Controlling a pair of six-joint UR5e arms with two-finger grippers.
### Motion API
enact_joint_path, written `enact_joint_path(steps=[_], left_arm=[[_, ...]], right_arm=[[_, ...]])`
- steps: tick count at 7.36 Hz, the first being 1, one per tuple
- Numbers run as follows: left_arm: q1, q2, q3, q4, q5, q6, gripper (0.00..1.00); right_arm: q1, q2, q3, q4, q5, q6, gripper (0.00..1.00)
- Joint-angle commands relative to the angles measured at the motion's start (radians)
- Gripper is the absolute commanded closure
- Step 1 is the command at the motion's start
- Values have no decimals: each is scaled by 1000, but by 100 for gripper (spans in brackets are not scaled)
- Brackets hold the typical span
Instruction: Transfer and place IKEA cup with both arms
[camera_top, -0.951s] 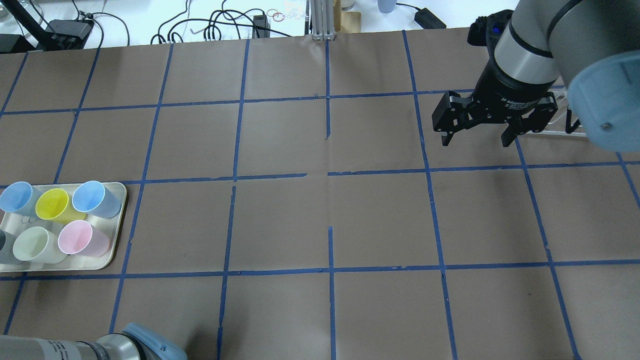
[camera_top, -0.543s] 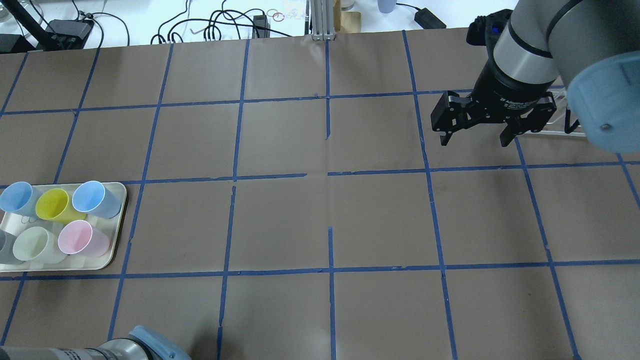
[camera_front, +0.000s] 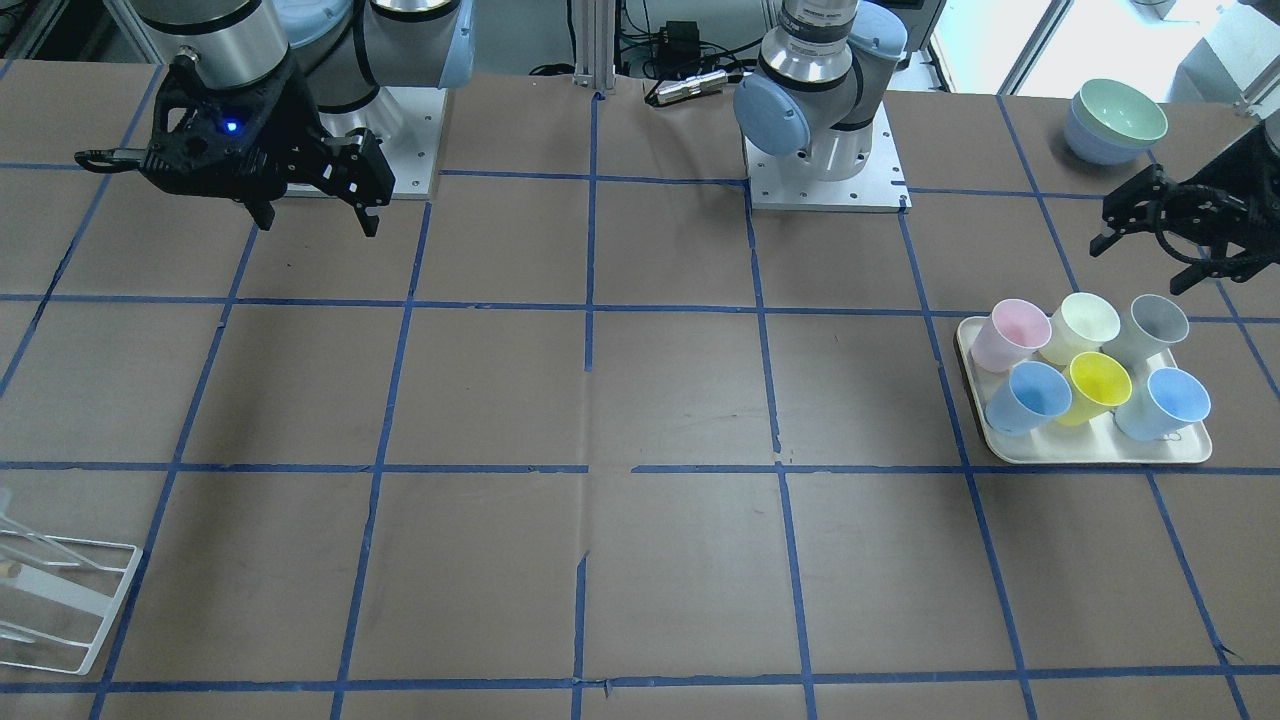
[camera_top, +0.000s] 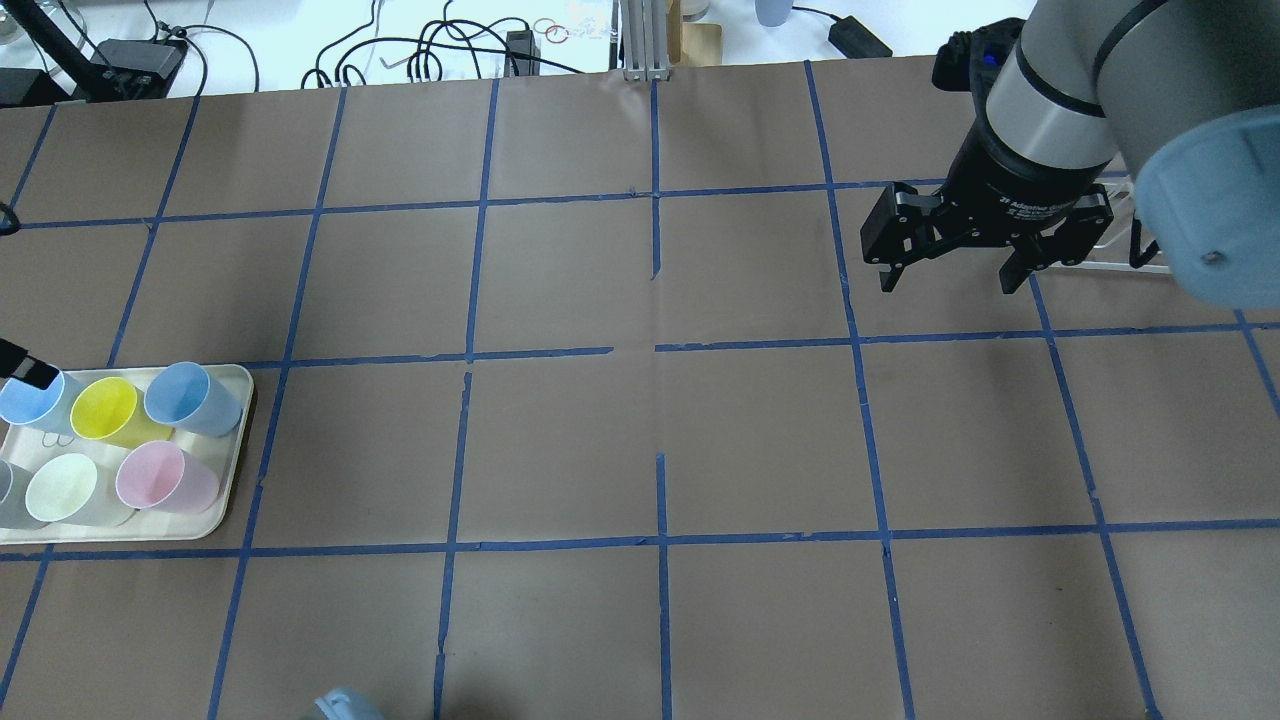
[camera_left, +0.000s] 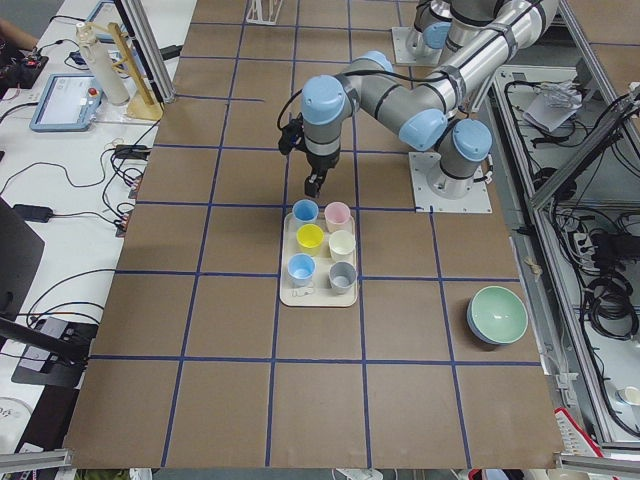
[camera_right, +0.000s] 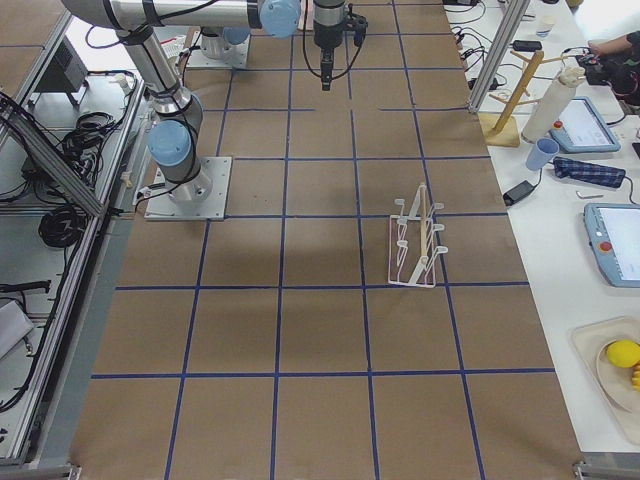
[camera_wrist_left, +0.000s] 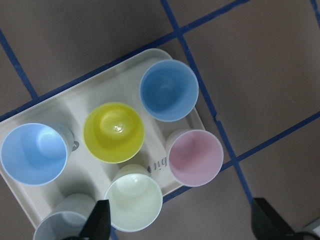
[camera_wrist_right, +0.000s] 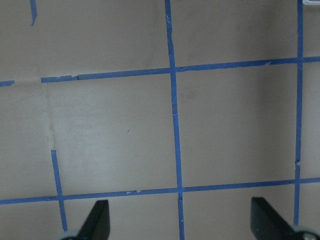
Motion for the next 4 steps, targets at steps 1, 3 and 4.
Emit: enact_joint_path(steps=[1,3,4], left_arm=[[-213,41,37,-39,-5,-360,0],[-443,48,75,-39,2,-702,0],[-540,41,81,-38,1,-848,0]], right_arm=[[1,0,0,-3,3,0,0],[-1,-13,-7,4,17,0,0],[-5,-16,-7,5,20,0,0]])
